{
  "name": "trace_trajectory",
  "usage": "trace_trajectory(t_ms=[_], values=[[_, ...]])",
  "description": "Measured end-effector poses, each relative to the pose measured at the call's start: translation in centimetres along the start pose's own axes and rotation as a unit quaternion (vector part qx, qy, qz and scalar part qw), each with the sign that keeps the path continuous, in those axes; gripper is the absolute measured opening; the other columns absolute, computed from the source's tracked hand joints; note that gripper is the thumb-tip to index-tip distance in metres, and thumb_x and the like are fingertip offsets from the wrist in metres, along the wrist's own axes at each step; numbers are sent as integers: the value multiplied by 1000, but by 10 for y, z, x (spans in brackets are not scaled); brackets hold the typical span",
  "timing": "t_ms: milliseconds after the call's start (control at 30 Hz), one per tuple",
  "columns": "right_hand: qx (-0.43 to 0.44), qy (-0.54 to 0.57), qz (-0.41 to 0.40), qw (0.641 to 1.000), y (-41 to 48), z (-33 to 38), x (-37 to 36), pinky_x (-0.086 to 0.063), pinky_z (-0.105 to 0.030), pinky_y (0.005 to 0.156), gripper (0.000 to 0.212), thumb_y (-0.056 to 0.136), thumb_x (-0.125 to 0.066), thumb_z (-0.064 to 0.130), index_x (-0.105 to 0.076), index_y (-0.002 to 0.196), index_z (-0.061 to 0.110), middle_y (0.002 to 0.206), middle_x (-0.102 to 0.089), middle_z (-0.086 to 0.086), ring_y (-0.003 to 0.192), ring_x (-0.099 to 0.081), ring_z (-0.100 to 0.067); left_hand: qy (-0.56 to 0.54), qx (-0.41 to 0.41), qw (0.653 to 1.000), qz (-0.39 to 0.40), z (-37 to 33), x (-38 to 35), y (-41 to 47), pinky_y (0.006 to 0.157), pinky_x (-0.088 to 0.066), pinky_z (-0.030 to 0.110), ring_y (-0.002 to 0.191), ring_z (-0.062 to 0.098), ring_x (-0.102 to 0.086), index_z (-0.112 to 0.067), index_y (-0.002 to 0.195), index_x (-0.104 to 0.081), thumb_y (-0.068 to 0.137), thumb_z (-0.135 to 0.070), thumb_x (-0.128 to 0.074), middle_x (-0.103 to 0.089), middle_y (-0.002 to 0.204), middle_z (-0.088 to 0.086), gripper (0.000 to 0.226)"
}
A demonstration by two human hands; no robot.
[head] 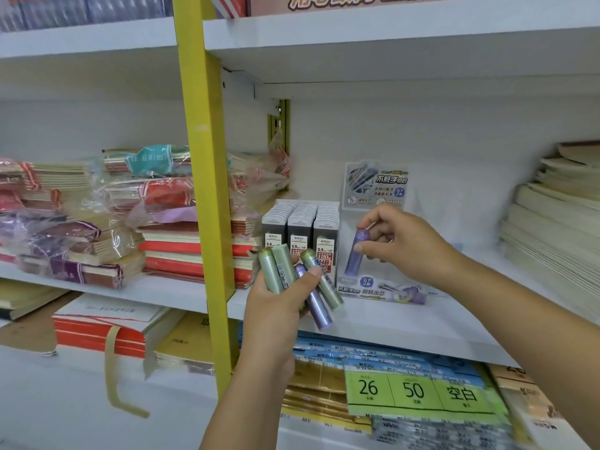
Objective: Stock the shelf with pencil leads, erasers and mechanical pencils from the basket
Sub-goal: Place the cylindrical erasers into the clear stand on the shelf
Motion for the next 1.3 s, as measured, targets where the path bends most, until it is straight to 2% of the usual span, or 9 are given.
trace_trajectory(t_ms=[167,300,467,667,833,900,1033,1133,1300], values=[[-36,65,-47,996,-6,-10,-9,-59,-31,65,14,83,-74,28,-60,88,27,75,-71,-1,65,-69,-9,2,3,1000,-11,2,6,1,87,-58,43,90,18,-74,-27,110,-67,78,-24,-81,-76,98,0,36],[-54,107,-36,992,-9,-17,-14,-59,-38,77,7,91,-62,32,-63,97,29,80,-74,5,70,-71,-11,-1,8,1000,-14,5,9,1,67,-55,28,81,11,-74,-29,109,-67,79,-25,-81,-77,95,-2,34],[-61,99,-37,993,-16,-23,-18,-55,-49,84,15,89,-67,23,-64,98,35,80,-74,4,77,-71,-13,2,19,1000,-21,8,7,-1,72,-51,29,86,14,-72,-29,113,-66,78,-26,-82,-76,95,-3,39],[-48,60,7,997,-16,-19,-25,-48,-30,57,23,90,-63,24,-60,96,46,80,-69,14,65,-61,-12,0,25,999,-26,6,5,-5,80,-52,34,93,20,-70,-28,113,-66,79,-24,-82,-76,97,-1,38],[-81,43,54,994,-21,-19,-26,-50,-34,65,24,97,-54,24,-52,114,41,99,-72,13,85,-66,-27,3,27,999,-16,-1,1,-12,72,-50,31,86,19,-69,-26,108,-67,81,-21,-80,-75,92,0,31],[-59,8,18,998,-29,-13,-20,-50,-29,81,35,97,-53,26,-44,130,35,117,-63,15,98,-62,-13,8,26,1000,-9,-2,1,-13,73,-50,31,86,19,-68,-25,110,-67,80,-20,-80,-75,92,0,33],[29,56,-84,994,-62,16,-12,-47,-12,79,19,89,-63,27,-63,106,36,96,-62,20,89,-58,3,25,19,999,20,-2,-1,-13,78,-52,33,91,19,-71,-25,109,-66,79,-18,-81,-76,95,0,33],[-17,185,27,982,-80,20,-36,-55,-21,80,35,79,-75,27,-63,109,40,89,-68,10,82,-66,-7,36,6,998,53,-2,-7,-15,81,-56,36,90,19,-72,-28,103,-68,80,-17,-80,-76,95,2,29],[-24,197,43,979,-80,22,-44,-55,-31,82,49,79,-76,13,-60,115,42,93,-65,0,76,-63,-11,60,-16,995,75,0,-14,-20,72,-57,29,83,15,-72,-37,90,-71,79,-20,-80,-75,89,-1,22]])
Point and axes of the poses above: each hand's wrist, its own y-axis towards the middle knuckle, its own x-axis out of the back of the hand, z = x × y, the point moved 7 cm from there along y, towards the middle knuckle
